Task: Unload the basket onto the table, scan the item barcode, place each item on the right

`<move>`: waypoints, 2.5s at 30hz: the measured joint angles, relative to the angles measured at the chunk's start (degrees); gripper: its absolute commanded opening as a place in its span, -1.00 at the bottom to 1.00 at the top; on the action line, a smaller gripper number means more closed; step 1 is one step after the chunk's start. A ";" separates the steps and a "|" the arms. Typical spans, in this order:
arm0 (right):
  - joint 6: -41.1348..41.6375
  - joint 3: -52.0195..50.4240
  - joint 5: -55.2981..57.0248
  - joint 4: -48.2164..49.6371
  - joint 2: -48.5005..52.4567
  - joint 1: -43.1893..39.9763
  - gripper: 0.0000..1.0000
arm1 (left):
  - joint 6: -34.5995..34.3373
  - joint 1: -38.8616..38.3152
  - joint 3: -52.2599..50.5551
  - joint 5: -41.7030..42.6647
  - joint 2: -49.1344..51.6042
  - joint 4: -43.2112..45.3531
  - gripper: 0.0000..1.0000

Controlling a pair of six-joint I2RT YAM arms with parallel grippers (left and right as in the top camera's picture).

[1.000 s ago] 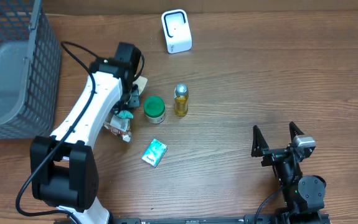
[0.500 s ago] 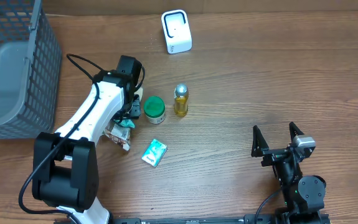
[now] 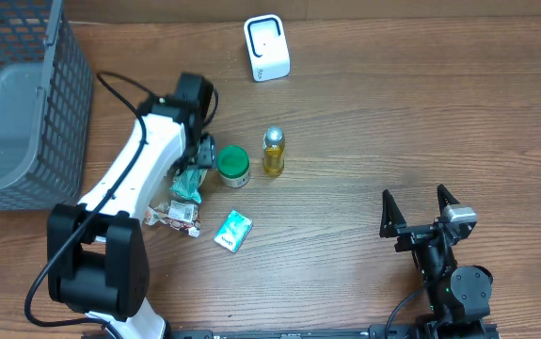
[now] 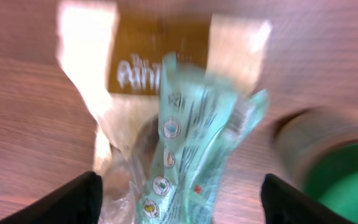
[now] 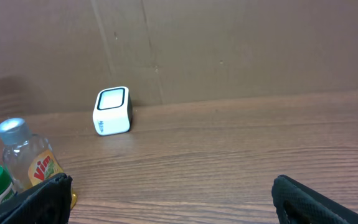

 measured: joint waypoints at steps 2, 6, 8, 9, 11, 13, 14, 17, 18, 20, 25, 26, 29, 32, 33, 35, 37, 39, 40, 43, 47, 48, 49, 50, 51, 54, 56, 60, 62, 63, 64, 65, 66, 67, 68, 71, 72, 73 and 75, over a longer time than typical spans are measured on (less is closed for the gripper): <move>-0.02 0.02 -0.02 0.02 0.00 -0.02 1.00 | 0.15 0.31 5.70 0.02 0.00 -2.21 0.79; -0.02 0.02 -0.02 0.02 0.00 -0.02 1.00 | 1.16 2.32 15.58 -0.02 -0.02 -2.58 0.96; -0.02 0.00 -0.02 0.02 0.00 -0.02 1.00 | 2.62 3.96 18.69 -0.02 -0.15 -1.90 0.99; 0.00 0.02 -0.02 0.00 0.00 -0.02 1.00 | 3.32 4.72 19.52 0.00 -0.22 -1.60 1.00; 0.00 0.02 -0.02 0.02 0.00 -0.02 1.00 | 5.38 7.04 20.65 -0.02 -0.48 -0.72 1.00; 0.00 0.02 -0.02 0.02 0.00 -0.02 1.00 | 6.58 8.98 20.76 -0.02 -0.50 -0.13 0.99; 0.00 0.02 -0.02 0.02 0.00 -0.02 1.00 | 7.21 10.25 20.74 -0.02 -0.50 -0.15 1.00; 0.00 0.02 -0.02 0.04 0.00 -0.02 1.00 | 8.02 13.16 20.76 -0.02 -0.50 -0.20 0.99; -0.02 0.02 -0.02 0.02 0.00 -0.02 1.00 | 8.09 13.92 20.74 -0.04 -0.50 -0.22 0.99; 0.00 0.02 -0.02 0.00 0.00 -0.02 1.00 | 8.11 14.99 20.76 -0.04 -0.50 -0.22 0.99; -0.02 0.02 -0.02 0.02 0.00 -0.02 1.00 | 8.31 15.04 20.76 -0.02 -0.50 -0.24 0.99; -0.04 0.02 -0.02 0.02 0.00 -0.02 1.00 | 8.44 15.04 20.74 -0.02 -0.50 -0.22 0.99; 0.00 0.00 -0.02 0.00 0.00 -0.02 1.00 | 8.83 15.04 20.74 -0.02 -0.50 -0.24 0.99; 0.00 0.02 -0.02 0.02 0.00 -0.02 1.00 | 8.96 15.04 20.74 -0.02 -0.50 -0.22 0.99; 0.00 0.02 -0.02 0.00 0.00 -0.02 1.00 | 8.96 15.04 20.76 -0.02 -0.50 -0.24 0.99; 0.00 0.02 -0.02 0.04 0.00 -0.02 1.00 | 8.96 15.04 20.74 -0.02 -0.50 -0.24 0.99; -0.02 0.02 -0.02 0.02 0.00 -0.02 1.00 | 8.96 15.04 20.74 -0.02 -0.50 -0.24 0.99; 0.00 0.02 -0.02 0.02 0.00 0.00 1.00 | 8.96 15.04 20.74 -0.02 -0.50 -0.24 0.99; 0.02 0.02 -0.04 0.04 0.00 -0.02 1.00 | 8.96 15.04 20.74 -0.02 -0.50 -0.24 0.99; 0.00 0.02 -0.02 0.02 0.00 0.00 1.00 | 8.96 15.04 20.74 -0.02 -0.50 -0.24 0.99; 0.00 0.00 -0.04 0.02 0.00 -0.02 1.00 | 8.96 15.04 20.74 -0.02 -0.50 -0.24 0.99; 0.00 0.00 -0.02 0.02 0.00 0.00 1.00 | 8.96 15.04 20.74 -0.02 -0.50 -0.22 0.99; 0.00 0.02 0.00 0.02 0.00 -0.02 1.00 | 8.96 15.04 20.76 -0.02 -0.50 -0.24 0.99; -0.02 0.02 -0.02 0.00 0.00 0.00 1.00 | 8.96 15.04 20.74 -0.02 -0.50 -0.24 0.99; 0.00 0.02 -0.02 0.02 0.00 -0.02 1.00 | 8.96 15.04 20.74 -0.02 -0.50 -0.24 0.99; -0.02 0.02 -0.02 0.04 0.00 -0.02 1.00 | 8.96 15.04 20.76 -0.02 -0.50 -0.24 0.99; 0.00 0.00 -0.02 0.02 0.00 -0.02 1.00 | 8.96 15.04 20.74 -0.02 -0.50 -0.24 0.99; 0.00 0.02 0.00 0.04 0.00 -0.02 1.00 | 8.96 15.04 20.74 -0.02 -0.50 -0.24 0.99; 0.00 0.02 -0.02 0.00 0.00 -0.02 1.00 | 8.96 15.04 20.74 -0.02 -0.50 -0.24 0.99; 0.00 0.02 -0.02 0.04 0.00 -0.02 1.00 | 8.96 15.04 20.74 -0.02 -0.50 -0.24 0.99; 0.02 0.02 -0.02 0.00 0.00 -0.02 1.00 | 8.96 15.04 20.76 -0.02 -0.50 -0.24 0.99; 0.00 0.02 -0.07 0.02 0.00 -0.02 1.00 | 8.96 15.04 20.76 -0.02 -0.50 -0.24 0.99; 0.00 0.02 -0.11 0.02 0.00 -0.02 1.00 | 8.96 15.04 20.74 -0.02 -0.50 -0.24 0.99; 0.02 0.02 -0.22 0.02 0.00 -0.02 1.00 | 8.96 15.04 20.74 -0.04 -0.50 -0.24 0.99; 0.00 0.02 -0.24 0.02 0.00 -0.02 1.00 | 8.96 15.04 20.74 -0.02 -0.50 -0.24 0.99; 0.04 0.00 -0.24 -0.02 0.00 -0.02 1.00 | 8.96 15.04 20.76 -0.02 -0.50 -0.24 0.99; 0.02 0.02 -0.26 0.04 0.00 -0.02 1.00 | 8.96 15.04 20.74 -0.04 -0.50 -0.24 0.99; 0.02 0.02 -0.24 0.02 0.00 -0.02 1.00 | 8.96 15.04 20.74 -0.02 -0.50 -0.24 0.99; 0.00 0.02 -0.20 0.04 0.00 -0.02 1.00 | 8.96 15.04 20.74 -0.04 -0.50 -0.24 0.99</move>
